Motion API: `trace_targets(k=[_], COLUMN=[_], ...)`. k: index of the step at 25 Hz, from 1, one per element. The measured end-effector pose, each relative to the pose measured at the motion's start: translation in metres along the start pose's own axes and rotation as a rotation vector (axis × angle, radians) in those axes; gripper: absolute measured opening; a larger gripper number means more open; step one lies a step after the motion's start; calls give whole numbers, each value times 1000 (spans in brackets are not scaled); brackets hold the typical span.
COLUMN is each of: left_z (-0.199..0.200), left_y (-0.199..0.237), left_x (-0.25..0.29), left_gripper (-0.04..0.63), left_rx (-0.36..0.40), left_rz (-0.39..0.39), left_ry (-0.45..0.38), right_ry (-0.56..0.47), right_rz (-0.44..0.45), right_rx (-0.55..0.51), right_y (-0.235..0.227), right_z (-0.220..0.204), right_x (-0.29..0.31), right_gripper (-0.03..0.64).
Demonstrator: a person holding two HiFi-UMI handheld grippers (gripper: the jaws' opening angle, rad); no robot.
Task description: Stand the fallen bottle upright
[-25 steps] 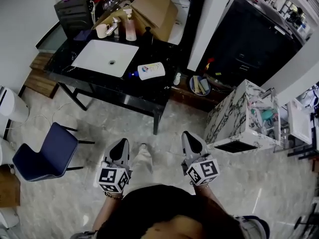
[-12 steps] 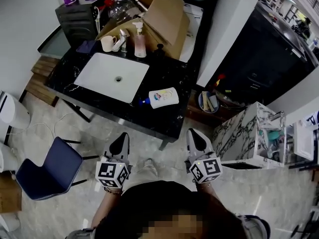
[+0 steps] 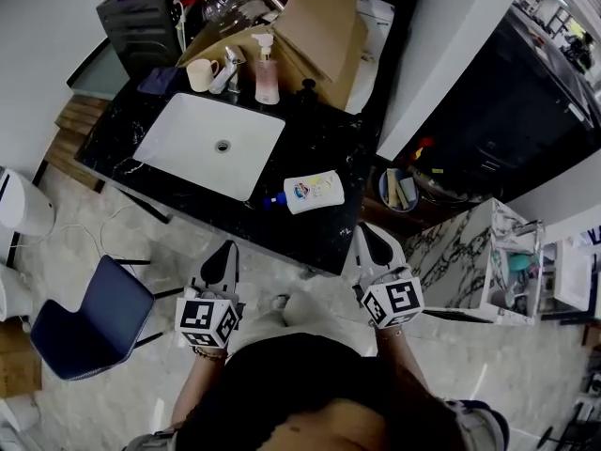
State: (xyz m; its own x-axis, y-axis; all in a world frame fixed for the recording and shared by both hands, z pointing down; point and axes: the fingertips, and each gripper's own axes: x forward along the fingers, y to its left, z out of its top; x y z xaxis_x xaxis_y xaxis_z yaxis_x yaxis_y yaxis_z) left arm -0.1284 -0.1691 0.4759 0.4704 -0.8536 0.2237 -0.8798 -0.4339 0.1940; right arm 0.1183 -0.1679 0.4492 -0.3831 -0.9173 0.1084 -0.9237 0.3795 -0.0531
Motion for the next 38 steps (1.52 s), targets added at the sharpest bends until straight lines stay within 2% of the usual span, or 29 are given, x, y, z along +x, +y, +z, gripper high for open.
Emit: trace_targets(k=[3,6,13,16,20,23,27,31,38], left_z=[0,6,25,13,-1,-2,-5,-10,-14], left_y=[9,17,30,39,53,62,72,74,79], left_x=[2,4,0,-11,-29,-41,-51,-61,-66], left_gripper=[11,10,11,11,11,11,11,11,11], left_rx=[-21,-39,-51,-85,-122,-134,-157,-173,-180], left_rz=[43,92,194,238,307,358,407,437,455], left_ry=[0,-12,-81,-66,-59,-70,-80,-82,-69], right_ry=[30,106,323,443,561,722,923,1040,1169], right_rz=[56,190,592,765,909,998,1048,1017,994], right_rx=[-38,-132,-469,-610,-820,-940,-1104,-1258,-1333], right_y=[-5,1,49,71,95,105,108,100,91], right_z=[3,2,-14,-32,-52,-79,-115,-137,-161], right_x=[20,45,103,124,155,163,168,175,182], right_gripper=[5,5,5,5,5,43,68,118,147])
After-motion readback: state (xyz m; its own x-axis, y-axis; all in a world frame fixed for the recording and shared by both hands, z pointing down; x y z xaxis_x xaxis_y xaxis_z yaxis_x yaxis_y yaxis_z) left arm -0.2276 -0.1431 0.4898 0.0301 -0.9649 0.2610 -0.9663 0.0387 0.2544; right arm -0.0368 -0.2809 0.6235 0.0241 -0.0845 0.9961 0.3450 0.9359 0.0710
